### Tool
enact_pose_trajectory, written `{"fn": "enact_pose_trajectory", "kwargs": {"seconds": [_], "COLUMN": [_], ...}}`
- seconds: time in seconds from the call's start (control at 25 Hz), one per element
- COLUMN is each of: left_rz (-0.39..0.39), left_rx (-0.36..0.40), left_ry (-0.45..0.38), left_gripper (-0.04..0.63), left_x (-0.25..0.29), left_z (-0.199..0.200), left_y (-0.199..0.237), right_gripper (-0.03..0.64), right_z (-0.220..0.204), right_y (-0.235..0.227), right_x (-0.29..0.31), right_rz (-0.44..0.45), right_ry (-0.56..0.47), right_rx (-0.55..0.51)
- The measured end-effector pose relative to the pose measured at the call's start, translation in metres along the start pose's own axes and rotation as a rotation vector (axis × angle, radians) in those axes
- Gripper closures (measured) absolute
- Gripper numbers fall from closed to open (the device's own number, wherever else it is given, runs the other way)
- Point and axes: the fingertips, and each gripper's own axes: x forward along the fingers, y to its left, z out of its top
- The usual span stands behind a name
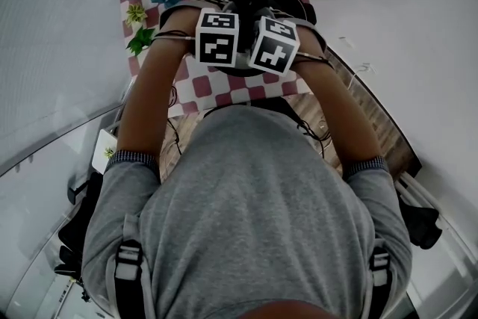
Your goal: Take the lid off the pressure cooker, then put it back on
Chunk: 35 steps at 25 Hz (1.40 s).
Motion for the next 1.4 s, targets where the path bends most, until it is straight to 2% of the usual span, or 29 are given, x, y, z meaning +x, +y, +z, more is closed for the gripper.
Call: {"fn": "enact_pose_trajectory", "kwargs": {"seconds": [0.64,1.28,1.4], "left_rz": [-0.048,-0.102,-0.120], "left_rx": [0.106,0.142,0.128], "left_ry": [-0.004,-0.007,-0.026], "left_gripper": [0.298,0.298,0.298], "left_x": [0.035,0.060,0.063], "left_z": [0.037,0.045,0.044], "left_y": [0.042,0.063,0.064], "right_gripper": [0.325,0.325,0.325], "right_z": [-0.053,-0.075,-0.076], "right_y": [-0.039,-0.059,-0.060], "right_x": [0.003,0.015,0.019], "right_rz": [-0.026,0.004,0.022], "right_ry": [0.006,0.005,0.001], "right_rx": [0.120,0.196,0.211]}}
